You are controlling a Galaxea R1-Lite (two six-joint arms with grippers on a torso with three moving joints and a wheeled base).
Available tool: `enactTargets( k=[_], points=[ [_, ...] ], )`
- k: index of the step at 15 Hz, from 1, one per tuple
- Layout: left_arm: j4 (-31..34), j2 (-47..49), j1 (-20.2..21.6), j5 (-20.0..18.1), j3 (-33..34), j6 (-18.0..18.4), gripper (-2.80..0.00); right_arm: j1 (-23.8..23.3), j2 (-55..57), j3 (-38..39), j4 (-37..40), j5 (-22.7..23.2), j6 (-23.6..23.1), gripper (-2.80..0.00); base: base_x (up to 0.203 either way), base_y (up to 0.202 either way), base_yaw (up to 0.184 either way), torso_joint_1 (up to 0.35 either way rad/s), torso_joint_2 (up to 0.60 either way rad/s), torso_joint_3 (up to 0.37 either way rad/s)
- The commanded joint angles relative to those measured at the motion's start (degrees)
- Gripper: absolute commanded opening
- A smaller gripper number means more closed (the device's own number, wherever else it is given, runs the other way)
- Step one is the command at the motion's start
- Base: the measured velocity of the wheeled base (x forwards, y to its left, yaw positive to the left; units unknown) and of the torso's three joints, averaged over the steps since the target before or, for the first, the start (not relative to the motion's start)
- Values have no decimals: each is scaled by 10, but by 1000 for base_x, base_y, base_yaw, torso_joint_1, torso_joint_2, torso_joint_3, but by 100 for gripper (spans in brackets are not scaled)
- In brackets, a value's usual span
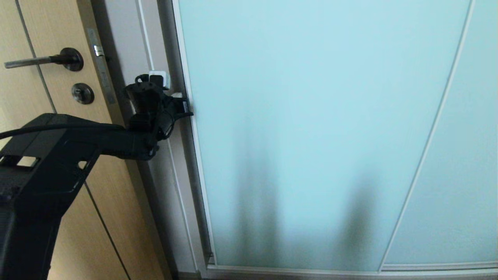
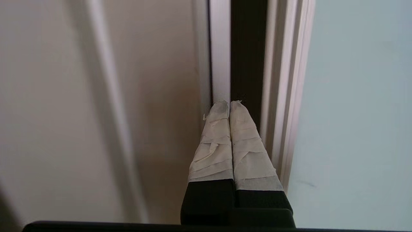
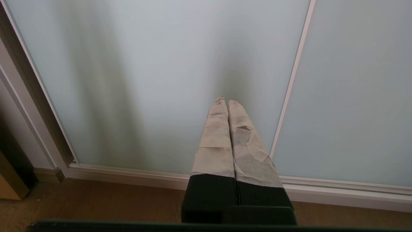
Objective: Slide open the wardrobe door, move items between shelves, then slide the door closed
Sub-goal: Open the door
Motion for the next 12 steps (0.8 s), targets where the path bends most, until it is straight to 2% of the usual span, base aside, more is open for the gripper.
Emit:
enactTargets(
  k=[1, 6, 9, 12],
  points=[
    [7, 34, 0, 0, -31, 0, -280, 0, 0, 1, 0, 0, 0, -280, 0, 0, 0, 0, 0, 0],
    [17, 52, 0, -11, -43, 1, -280, 0, 0, 0, 0, 0, 0, -280, 0, 0, 0, 0, 0, 0],
    [28, 70, 0, -11, -77, 2, -280, 0, 0, 0, 0, 0, 0, -280, 0, 0, 0, 0, 0, 0],
    [31, 65, -12, -12, -77, 3, -280, 0, 0, 0, 0, 0, 0, -280, 0, 0, 0, 0, 0, 0]
  ],
)
